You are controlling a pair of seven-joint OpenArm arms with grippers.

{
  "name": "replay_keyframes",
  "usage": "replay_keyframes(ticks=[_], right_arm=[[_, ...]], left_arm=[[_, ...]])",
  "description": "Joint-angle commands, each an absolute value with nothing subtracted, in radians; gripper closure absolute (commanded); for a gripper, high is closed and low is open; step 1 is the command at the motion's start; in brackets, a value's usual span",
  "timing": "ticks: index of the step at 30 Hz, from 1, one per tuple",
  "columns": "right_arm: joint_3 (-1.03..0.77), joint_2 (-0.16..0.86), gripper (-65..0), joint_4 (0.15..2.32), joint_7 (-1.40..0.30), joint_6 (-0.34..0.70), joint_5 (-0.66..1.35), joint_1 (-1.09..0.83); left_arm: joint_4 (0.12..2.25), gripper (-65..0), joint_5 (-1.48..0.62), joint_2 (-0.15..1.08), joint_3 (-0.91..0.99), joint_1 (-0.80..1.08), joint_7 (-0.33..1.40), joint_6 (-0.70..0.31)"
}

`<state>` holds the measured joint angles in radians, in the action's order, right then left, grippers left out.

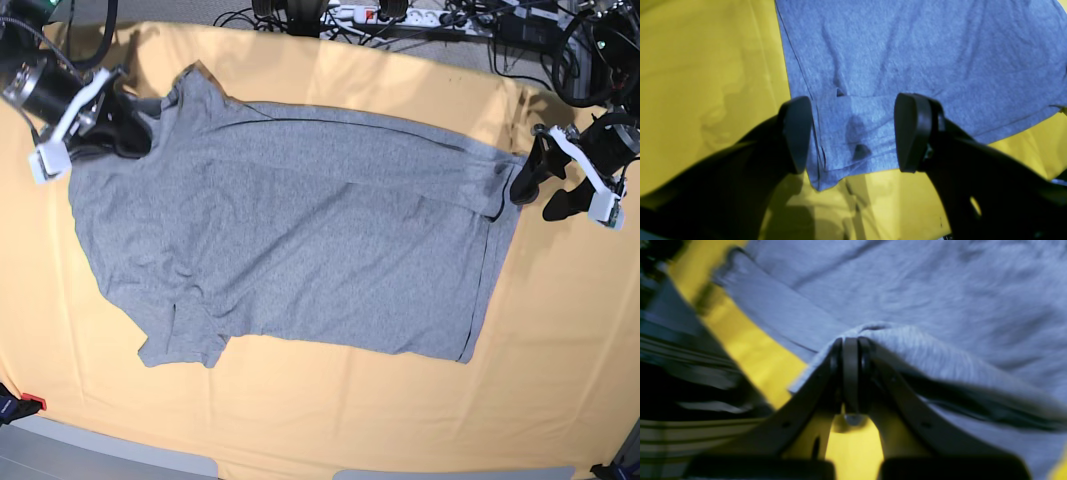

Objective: Layout the t-shirt on the table in an organized manner, then fold the t-shirt properly
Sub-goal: 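Release the right gripper and regrasp the shirt's shoulder edge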

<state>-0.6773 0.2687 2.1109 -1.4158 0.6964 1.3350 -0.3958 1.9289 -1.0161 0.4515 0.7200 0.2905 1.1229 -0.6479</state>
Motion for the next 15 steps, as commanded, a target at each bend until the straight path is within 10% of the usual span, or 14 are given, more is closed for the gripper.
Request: replay_keyframes(ticks=[1,15], right_arm=[[-0.674,0.289,0.0,2.124,-1.396,0.698,1.328,-0.379],[-0.499,0.302,0.0,2.022,-1.239,0.698,1.013,-0.186]], left_arm=[[1.941,-39.9,-1.036,0.468,0.727,0.285,1.1,-0.65],[1.941,-39.9,-1.036,0.468,0.728,0.286,1.107,-0.65]])
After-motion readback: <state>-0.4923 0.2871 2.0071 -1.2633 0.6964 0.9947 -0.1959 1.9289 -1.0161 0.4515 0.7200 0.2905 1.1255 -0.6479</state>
